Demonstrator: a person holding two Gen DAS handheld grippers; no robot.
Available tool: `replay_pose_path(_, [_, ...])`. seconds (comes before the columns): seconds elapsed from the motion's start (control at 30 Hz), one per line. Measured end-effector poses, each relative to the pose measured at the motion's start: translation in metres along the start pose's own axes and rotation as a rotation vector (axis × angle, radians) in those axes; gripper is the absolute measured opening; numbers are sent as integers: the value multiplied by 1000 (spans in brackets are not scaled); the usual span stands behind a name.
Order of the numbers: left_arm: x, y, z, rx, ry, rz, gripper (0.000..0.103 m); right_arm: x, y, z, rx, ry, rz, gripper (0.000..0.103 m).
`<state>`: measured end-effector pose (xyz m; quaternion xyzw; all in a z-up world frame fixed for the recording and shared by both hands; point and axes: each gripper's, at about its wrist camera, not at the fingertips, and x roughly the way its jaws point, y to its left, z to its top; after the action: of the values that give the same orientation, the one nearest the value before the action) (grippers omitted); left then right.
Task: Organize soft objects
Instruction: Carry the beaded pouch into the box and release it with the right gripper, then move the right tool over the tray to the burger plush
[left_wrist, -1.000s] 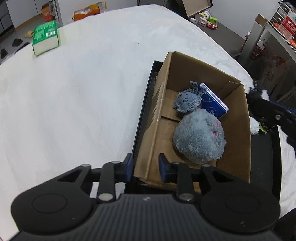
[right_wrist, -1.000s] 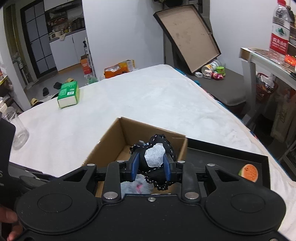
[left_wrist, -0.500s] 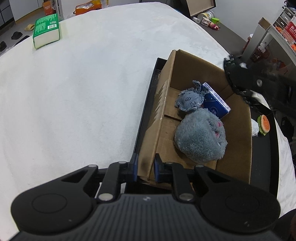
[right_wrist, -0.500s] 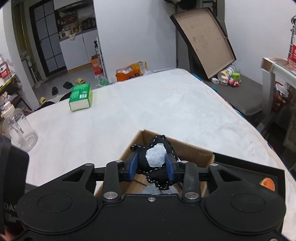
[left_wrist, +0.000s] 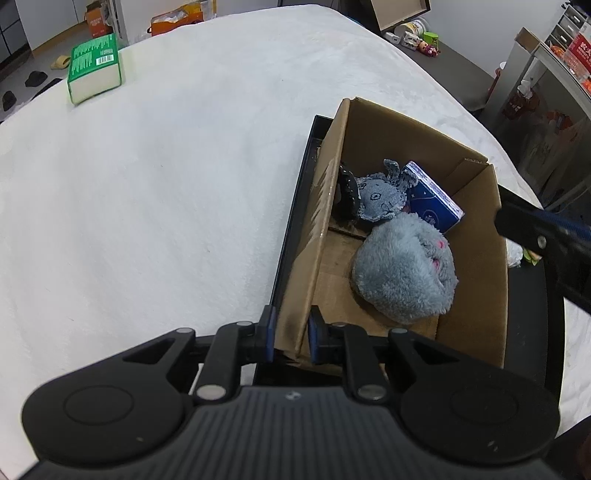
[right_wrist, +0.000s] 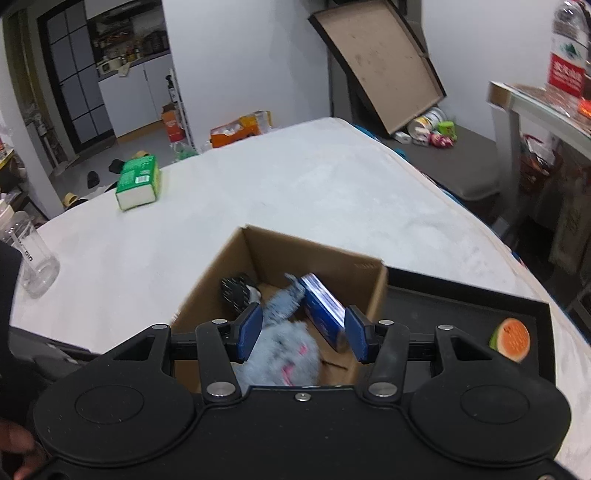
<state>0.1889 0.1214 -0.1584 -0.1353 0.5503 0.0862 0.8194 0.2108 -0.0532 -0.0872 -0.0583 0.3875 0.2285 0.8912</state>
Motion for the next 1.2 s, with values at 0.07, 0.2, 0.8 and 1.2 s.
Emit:
replay_pose_path(0.07, [-1,-3,0,11,-4,11,17,-1,-7,-6,19,8,-11,50])
replay_pose_path(0.2, [-4,-11,-1,43,-20,47,19,-2,-20,-14,51,17,-24,52])
replay_pose_path(0.8, [-8,-44,-5,191,-75,220,45,-12,-75,-35,146,0,-62,83])
replay_pose_path(1.2, [-8,-60,-5,224,-86,277,45,-3,-119,-47,247,10,-76,91])
